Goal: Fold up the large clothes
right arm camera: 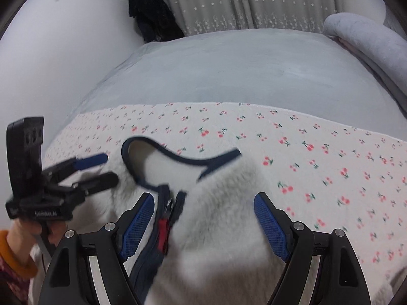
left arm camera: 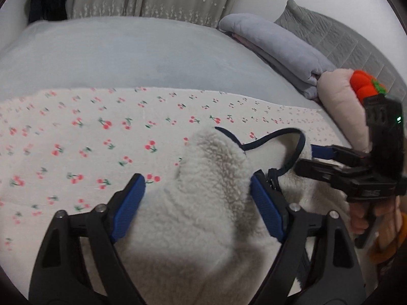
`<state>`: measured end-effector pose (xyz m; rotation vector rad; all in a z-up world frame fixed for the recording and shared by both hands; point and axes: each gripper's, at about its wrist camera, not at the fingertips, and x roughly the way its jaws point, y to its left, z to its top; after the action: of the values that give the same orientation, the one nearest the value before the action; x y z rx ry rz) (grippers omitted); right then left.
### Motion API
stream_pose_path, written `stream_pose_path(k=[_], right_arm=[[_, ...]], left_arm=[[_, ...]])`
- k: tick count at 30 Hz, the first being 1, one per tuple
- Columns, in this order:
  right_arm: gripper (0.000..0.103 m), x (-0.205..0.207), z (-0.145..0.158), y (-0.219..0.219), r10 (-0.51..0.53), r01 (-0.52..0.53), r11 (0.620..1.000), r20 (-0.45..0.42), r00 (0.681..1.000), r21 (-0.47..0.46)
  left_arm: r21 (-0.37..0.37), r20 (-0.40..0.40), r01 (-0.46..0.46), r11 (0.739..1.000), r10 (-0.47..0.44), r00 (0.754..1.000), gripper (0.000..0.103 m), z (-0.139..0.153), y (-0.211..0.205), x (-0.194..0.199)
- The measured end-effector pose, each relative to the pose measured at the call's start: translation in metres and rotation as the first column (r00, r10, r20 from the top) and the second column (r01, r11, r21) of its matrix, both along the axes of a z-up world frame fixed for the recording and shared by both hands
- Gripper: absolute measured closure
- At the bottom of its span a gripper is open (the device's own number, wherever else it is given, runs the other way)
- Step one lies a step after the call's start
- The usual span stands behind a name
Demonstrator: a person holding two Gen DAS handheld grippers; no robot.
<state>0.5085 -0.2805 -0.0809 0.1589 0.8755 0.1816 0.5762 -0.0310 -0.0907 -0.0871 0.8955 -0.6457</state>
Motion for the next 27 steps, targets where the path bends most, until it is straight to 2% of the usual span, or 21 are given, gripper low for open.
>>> stream_pose_path(k=[1,2,4,6,7,8,9,11,13,16,18,19,20,21,22,23,24,27], right_arm=[[0.073,0.004,-0.003,0.0,-0.015,0.015,1.0,0.001,1.0,-0.024],[0.088,0.006,-0.007,-0.003,-0.041,0.041,0.998,0.007,0.999,-0.051],[0.093,-0.005,-0.007,-0.017,-0.052,0.049,0.998,0.087,0.995,0.032],[0.094,-0.013,-0.006,-0.027,-0.074,0.065,0.995,0.124,0.989,0.079],[0.094,-0.016,-0.007,-0.029,-0.078,0.066,0.994,0.14,0.987,0.091],[0.094,-0.017,-0.006,-0.027,-0.071,0.058,0.994,0.15,0.986,0.089],[0.094,-0.017,-0.006,-0.023,-0.065,0.053,0.995,0.158,0.985,0.079],[0.09,-0.009,-0.007,-0.015,-0.058,0.051,0.997,0.154,0.986,0.049],[0.085,0.002,-0.012,-0.016,-0.071,0.068,0.997,0.123,0.99,0.031],[0.082,0.014,-0.025,-0.016,-0.092,0.091,0.996,0.058,0.994,0.015],[0.076,0.008,-0.02,-0.018,-0.1,0.099,0.995,0.065,0.993,0.012],[0.069,0.002,-0.015,-0.018,-0.107,0.106,0.994,0.07,0.992,0.008],[0.056,-0.005,-0.009,-0.019,-0.114,0.114,0.993,0.075,0.991,-0.003],[0.046,-0.015,0.0,-0.02,-0.13,0.134,0.99,0.079,0.988,-0.042],[0.025,-0.028,0.01,-0.022,-0.142,0.151,0.984,0.102,0.985,-0.091],[0.02,-0.042,0.019,-0.027,-0.143,0.161,0.977,0.133,0.981,-0.137],[0.02,-0.052,0.026,-0.032,-0.144,0.171,0.968,0.153,0.978,-0.183],[0.02,-0.083,0.044,-0.065,-0.204,0.249,0.901,0.159,0.966,-0.354]], left_arm=[[-0.017,-0.018,0.002,1.0,-0.003,1.0,0.028,-0.004,0.0,0.003],[-0.035,-0.036,0.001,0.999,-0.002,0.999,0.032,-0.007,0.001,0.005],[-0.075,-0.058,0.006,0.997,-0.011,0.998,0.039,-0.012,0.003,0.008],[-0.104,-0.064,-0.004,0.995,-0.003,0.998,0.059,-0.013,0.009,0.009],[-0.123,-0.06,-0.006,0.992,-0.001,0.998,0.077,-0.012,0.013,0.008],[-0.15,-0.048,-0.01,0.989,0.003,0.999,0.083,-0.011,0.017,0.006],[-0.169,-0.022,-0.027,0.985,0.023,0.999,0.084,-0.009,0.021,0.002],[-0.146,0.005,-0.065,0.987,0.066,0.998,0.086,-0.011,0.021,-0.002],[-0.112,-0.022,-0.099,0.989,0.097,0.995,0.086,-0.02,0.02,0.003],[-0.082,-0.065,-0.112,0.99,0.107,0.992,0.082,-0.028,0.017,0.011],[-0.049,-0.057,-0.115,0.992,0.113,0.992,0.074,-0.026,0.014,0.01],[-0.028,-0.042,-0.122,0.992,0.121,0.992,0.063,-0.022,0.013,0.007],[-0.008,-0.02,-0.138,0.99,0.137,0.99,0.049,-0.018,0.014,0.003],[0.024,0.013,-0.172,0.985,0.171,0.985,0.041,-0.011,0.014,-0.004],[0.041,0.045,-0.198,0.979,0.196,0.98,0.028,-0.005,0.016,-0.011],[0.049,0.076,-0.212,0.976,0.208,0.975,0.022,0.002,0.017,-0.019],[0.057,0.097,-0.214,0.975,0.208,0.973,0.021,0.008,0.017,-0.027],[0.099,0.111,-0.217,0.971,0.206,0.972,0.02,0.023,0.015,-0.05]])
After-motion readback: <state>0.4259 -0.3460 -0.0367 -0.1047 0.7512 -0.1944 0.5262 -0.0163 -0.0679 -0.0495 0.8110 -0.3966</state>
